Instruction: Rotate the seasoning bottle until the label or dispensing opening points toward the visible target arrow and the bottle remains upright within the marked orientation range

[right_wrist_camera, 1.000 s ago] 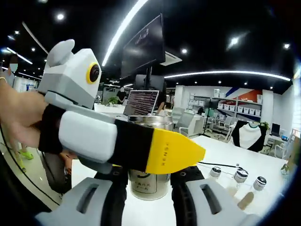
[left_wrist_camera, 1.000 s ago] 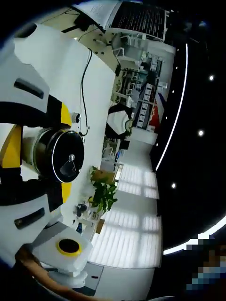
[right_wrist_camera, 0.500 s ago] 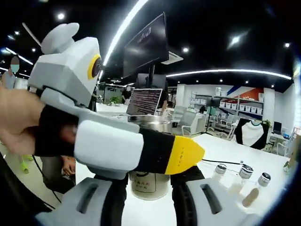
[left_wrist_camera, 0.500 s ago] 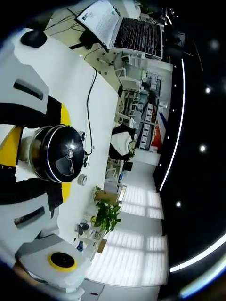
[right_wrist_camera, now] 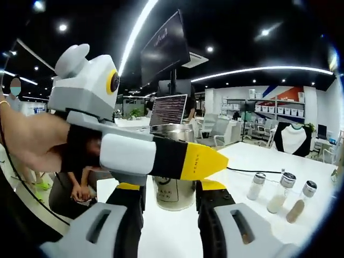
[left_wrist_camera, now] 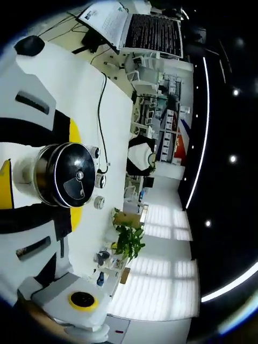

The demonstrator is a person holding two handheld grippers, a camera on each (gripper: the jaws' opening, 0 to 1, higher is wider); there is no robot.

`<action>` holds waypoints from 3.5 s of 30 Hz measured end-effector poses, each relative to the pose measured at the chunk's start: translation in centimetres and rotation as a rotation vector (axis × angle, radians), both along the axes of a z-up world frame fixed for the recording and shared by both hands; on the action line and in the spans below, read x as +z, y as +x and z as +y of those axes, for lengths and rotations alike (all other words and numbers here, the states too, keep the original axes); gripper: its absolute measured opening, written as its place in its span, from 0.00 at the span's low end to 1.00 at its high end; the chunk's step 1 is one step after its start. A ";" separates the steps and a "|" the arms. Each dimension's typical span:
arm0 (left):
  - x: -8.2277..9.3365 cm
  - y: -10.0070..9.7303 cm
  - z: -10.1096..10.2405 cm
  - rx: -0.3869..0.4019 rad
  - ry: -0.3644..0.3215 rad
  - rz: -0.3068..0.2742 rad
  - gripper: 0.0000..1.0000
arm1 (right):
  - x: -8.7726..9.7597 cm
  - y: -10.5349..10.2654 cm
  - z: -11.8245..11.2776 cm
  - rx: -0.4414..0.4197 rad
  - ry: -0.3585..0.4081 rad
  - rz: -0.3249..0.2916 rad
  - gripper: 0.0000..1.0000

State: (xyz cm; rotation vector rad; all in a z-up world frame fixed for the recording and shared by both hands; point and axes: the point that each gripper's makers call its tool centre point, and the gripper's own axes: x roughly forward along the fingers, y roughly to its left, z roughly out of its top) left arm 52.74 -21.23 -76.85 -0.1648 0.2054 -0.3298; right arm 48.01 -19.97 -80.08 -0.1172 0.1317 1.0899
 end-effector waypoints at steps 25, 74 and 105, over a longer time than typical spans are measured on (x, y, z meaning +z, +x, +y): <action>-8.3 -0.5 1.9 -0.110 0.138 -0.049 0.40 | -4.4 0.0 -5.3 -0.039 -0.168 0.109 0.36; -16.0 -3.2 4.5 -0.597 0.131 0.004 0.52 | -5.0 2.9 -3.9 -0.138 -0.281 0.139 0.37; -15.0 -1.9 5.2 -0.211 0.108 0.072 0.41 | -4.3 2.0 -8.4 -0.224 -0.202 0.186 0.37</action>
